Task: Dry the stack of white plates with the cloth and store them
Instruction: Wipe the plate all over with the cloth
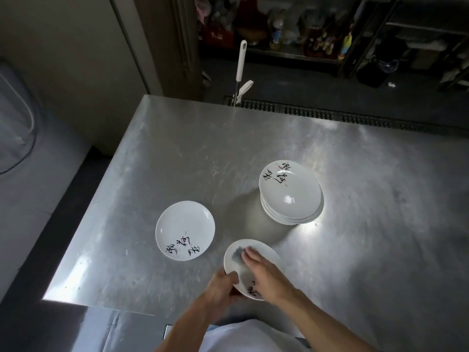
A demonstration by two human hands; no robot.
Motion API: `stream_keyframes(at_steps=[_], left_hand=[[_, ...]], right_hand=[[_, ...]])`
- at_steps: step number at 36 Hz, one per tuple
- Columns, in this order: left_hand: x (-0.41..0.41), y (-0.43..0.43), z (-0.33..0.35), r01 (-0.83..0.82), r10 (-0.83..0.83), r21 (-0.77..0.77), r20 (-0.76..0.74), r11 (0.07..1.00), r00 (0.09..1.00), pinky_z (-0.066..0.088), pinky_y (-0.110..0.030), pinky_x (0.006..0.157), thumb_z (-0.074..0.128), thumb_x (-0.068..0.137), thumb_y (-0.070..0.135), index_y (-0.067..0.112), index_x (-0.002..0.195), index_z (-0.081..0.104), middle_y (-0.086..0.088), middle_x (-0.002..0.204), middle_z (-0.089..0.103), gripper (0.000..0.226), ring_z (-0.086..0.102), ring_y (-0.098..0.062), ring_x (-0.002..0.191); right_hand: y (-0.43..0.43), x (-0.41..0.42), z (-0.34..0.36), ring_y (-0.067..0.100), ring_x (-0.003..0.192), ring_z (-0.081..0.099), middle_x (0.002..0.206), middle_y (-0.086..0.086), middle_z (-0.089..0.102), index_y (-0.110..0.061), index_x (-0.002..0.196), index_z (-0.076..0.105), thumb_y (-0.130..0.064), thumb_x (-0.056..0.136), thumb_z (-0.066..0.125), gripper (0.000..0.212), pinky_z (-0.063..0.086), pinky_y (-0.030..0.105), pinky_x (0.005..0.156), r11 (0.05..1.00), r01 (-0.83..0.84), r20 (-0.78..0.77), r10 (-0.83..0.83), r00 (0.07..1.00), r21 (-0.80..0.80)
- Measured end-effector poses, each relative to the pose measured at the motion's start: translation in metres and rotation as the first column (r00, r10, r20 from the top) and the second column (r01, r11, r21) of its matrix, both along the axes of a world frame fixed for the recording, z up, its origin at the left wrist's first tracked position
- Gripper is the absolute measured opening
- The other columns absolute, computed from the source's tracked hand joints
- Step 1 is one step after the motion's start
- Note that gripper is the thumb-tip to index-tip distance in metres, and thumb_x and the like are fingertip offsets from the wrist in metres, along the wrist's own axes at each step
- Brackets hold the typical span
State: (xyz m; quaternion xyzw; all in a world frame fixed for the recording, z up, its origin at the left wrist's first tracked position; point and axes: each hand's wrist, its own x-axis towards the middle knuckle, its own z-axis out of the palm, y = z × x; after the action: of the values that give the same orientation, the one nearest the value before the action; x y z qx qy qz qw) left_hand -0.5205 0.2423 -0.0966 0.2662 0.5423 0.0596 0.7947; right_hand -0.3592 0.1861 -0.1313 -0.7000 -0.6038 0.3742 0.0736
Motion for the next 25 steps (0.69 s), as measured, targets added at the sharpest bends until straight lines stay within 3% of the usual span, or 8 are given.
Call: stream_keyframes(at_steps=[3, 8, 14, 17, 19, 21, 23, 25], left_hand=[[0.003, -0.001, -0.001, 0.039, -0.038, 0.027, -0.021, 0.999, 0.999, 0.061, -0.054, 0.084, 0.041, 0.088, -0.009, -0.007, 0.122, 0.059, -0.034, 0.110, 0.070, 0.038, 0.071, -0.045, 0.099], [0.005, -0.004, 0.001, 0.082, -0.079, 0.066, -0.042, 0.994, 0.996, 0.056, -0.063, 0.092, 0.043, 0.088, -0.008, -0.003, 0.120, 0.062, -0.031, 0.109, 0.071, 0.037, 0.070, -0.046, 0.103], [0.002, -0.004, 0.000, -0.139, 0.141, -0.041, 0.040, 0.989, 0.989, 0.063, -0.053, 0.076, 0.039, 0.088, -0.018, -0.011, 0.129, 0.053, -0.039, 0.116, 0.065, 0.044, 0.068, -0.049, 0.097], [0.007, -0.008, 0.004, -0.172, 0.184, -0.113, 0.115, 0.979, 0.976, 0.057, -0.059, 0.090, 0.050, 0.077, -0.016, -0.003, 0.132, 0.055, -0.037, 0.121, 0.064, 0.056, 0.067, -0.045, 0.099], [0.006, -0.011, 0.008, -0.125, 0.146, -0.167, 0.119, 0.978, 0.982, 0.056, -0.050, 0.088, 0.065, 0.064, 0.000, -0.004, 0.122, 0.062, -0.028, 0.108, 0.070, 0.058, 0.069, -0.038, 0.094], [-0.001, -0.012, 0.007, -0.091, 0.120, -0.235, 0.110, 0.968, 0.987, 0.056, -0.045, 0.086, 0.069, 0.070, 0.018, -0.002, 0.119, 0.067, -0.024, 0.109, 0.071, 0.053, 0.068, -0.035, 0.099], [-0.006, -0.009, 0.003, -0.092, 0.114, -0.242, 0.079, 0.966, 0.990, 0.057, -0.046, 0.084, 0.053, 0.089, 0.019, -0.001, 0.127, 0.064, -0.025, 0.113, 0.071, 0.045, 0.067, -0.038, 0.104], [-0.009, -0.006, -0.003, -0.136, 0.147, -0.198, 0.042, 0.971, 0.988, 0.059, -0.043, 0.070, 0.044, 0.092, 0.004, -0.004, 0.131, 0.057, -0.026, 0.102, 0.073, 0.042, 0.069, -0.038, 0.092]], right_hand=[[0.004, 0.006, -0.004, 0.020, 0.154, 0.011, 0.168, 0.006, 0.009, -0.011, 0.160, 0.017, -0.005, 0.104, 0.034, 0.059, 0.009, 0.027, 0.121, 0.987, 0.160, 0.094, -0.158, 0.983, -0.016], [0.001, -0.001, 0.001, 0.014, 0.154, 0.007, 0.169, -0.001, -0.001, -0.018, 0.161, 0.009, 0.006, 0.095, 0.045, 0.079, 0.002, 0.016, 0.118, 0.997, 0.050, 0.049, -0.048, 0.998, -0.059], [-0.004, 0.008, 0.012, 0.020, 0.154, 0.015, 0.167, 0.008, 0.009, -0.009, 0.159, 0.010, -0.013, 0.096, 0.060, 0.080, 0.016, 0.026, 0.123, 0.981, 0.145, 0.192, -0.118, 0.974, -0.132], [-0.007, -0.007, 0.018, 0.017, 0.147, 0.034, 0.165, 0.000, 0.022, -0.018, 0.159, 0.022, -0.005, 0.095, 0.054, 0.073, 0.029, 0.023, 0.117, 0.987, 0.128, 0.049, -0.124, 0.991, -0.093], [-0.008, -0.016, 0.020, 0.007, 0.148, 0.027, 0.164, -0.003, 0.027, -0.017, 0.156, 0.033, 0.002, 0.094, 0.053, 0.068, 0.020, 0.014, 0.118, 0.992, 0.094, -0.112, -0.102, 0.988, -0.081], [-0.007, -0.015, 0.016, 0.008, 0.150, 0.023, 0.162, -0.003, 0.030, -0.012, 0.153, 0.039, 0.009, 0.092, 0.051, 0.066, 0.014, 0.014, 0.120, 0.994, 0.082, -0.165, -0.094, 0.982, -0.077], [-0.004, -0.002, 0.011, 0.012, 0.151, 0.024, 0.163, -0.004, 0.029, -0.014, 0.156, 0.034, 0.009, 0.090, 0.051, 0.072, 0.014, 0.014, 0.119, 0.990, 0.107, -0.075, -0.113, 0.991, -0.088], [-0.006, 0.014, 0.007, 0.015, 0.150, 0.026, 0.164, -0.002, 0.028, -0.016, 0.157, 0.030, 0.004, 0.089, 0.059, 0.076, 0.019, 0.018, 0.119, 0.984, 0.145, 0.084, -0.137, 0.987, -0.104]])
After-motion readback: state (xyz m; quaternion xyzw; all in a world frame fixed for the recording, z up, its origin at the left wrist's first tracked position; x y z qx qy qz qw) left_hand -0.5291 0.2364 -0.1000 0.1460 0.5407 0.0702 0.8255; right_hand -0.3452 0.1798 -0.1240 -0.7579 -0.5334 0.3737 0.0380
